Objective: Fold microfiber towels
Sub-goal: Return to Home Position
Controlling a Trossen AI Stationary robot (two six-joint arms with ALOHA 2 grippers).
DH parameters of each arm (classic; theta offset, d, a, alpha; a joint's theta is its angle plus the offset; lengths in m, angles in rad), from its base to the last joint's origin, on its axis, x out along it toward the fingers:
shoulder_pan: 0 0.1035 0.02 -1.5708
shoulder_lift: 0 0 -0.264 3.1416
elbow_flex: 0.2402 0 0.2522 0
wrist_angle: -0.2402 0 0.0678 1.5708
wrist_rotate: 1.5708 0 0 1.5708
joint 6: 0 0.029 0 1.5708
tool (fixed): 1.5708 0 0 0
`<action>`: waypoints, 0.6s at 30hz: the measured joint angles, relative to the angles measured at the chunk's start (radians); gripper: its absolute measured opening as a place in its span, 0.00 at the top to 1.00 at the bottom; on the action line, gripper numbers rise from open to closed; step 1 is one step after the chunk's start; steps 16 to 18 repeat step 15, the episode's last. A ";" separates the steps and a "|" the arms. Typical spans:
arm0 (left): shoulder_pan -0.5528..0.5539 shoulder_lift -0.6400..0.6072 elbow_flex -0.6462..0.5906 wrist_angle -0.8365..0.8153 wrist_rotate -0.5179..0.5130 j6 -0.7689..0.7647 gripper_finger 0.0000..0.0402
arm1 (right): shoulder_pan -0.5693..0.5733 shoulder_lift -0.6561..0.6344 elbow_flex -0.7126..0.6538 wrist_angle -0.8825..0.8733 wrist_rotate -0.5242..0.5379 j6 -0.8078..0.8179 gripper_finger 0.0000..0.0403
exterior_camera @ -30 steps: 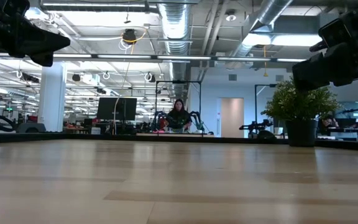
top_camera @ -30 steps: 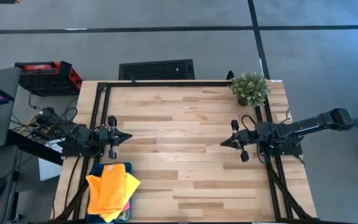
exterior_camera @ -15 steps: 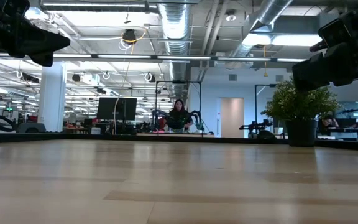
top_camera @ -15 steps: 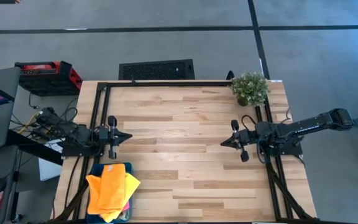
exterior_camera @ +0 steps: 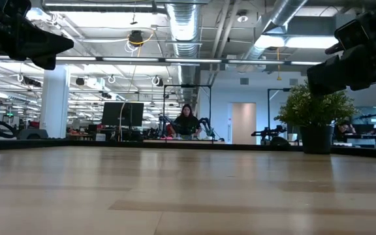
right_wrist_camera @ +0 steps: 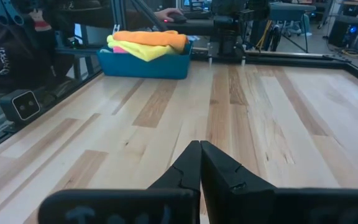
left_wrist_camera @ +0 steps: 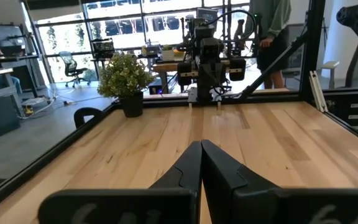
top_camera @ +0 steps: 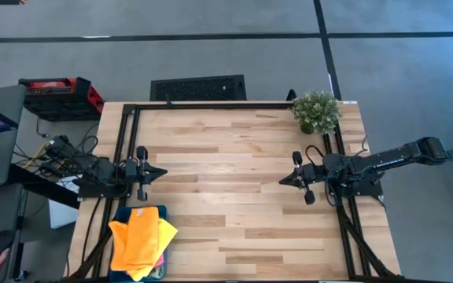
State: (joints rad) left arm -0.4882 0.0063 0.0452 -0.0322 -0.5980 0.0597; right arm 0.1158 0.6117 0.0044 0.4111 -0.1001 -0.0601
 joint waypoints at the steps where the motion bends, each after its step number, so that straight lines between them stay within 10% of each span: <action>1: 0.000 0.000 0.000 0.000 0.000 0.000 1.00 | 0.000 0.000 0.000 0.000 0.000 0.000 0.93; 18: 0.000 0.000 0.000 0.000 0.000 0.000 1.00 | 0.000 0.000 0.000 0.000 0.000 0.000 0.93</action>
